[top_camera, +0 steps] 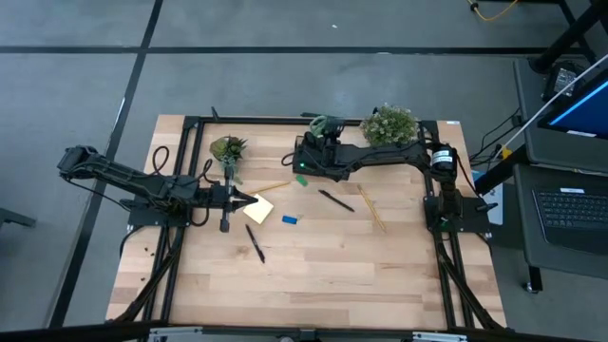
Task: Pick and place office supplies into organizer
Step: Put the green scissors into the black desk organizer
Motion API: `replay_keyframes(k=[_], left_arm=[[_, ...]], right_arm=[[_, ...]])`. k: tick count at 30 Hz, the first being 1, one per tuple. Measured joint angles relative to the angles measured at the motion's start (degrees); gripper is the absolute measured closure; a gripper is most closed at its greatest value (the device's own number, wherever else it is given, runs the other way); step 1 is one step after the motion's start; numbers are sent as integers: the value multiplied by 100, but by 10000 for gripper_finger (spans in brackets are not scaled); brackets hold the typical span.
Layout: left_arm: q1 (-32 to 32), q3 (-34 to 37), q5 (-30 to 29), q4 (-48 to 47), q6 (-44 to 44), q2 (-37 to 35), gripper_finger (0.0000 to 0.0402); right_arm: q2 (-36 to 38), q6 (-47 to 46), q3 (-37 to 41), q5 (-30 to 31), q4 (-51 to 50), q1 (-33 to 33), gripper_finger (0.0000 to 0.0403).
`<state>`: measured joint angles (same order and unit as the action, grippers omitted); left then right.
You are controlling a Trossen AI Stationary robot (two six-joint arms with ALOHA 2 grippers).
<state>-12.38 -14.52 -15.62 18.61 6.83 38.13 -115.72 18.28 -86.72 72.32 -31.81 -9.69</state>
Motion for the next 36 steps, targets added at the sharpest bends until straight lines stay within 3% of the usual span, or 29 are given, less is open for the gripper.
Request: replay_keyframes(k=[13,18,25,36], left_arm=[[0,0,0,0,0,0,399],[0,0,0,2,0,0,400],[0,0,0,4,0,0,400],[0,0,0,61,0,0,399]], right_arm=[[0,2,0,-35,-145,2,381],[2,178,0,343,-151,2,381],[-13,83,0,308,-183,2,381],[-471,20,-7,354,-224,-28,381]])
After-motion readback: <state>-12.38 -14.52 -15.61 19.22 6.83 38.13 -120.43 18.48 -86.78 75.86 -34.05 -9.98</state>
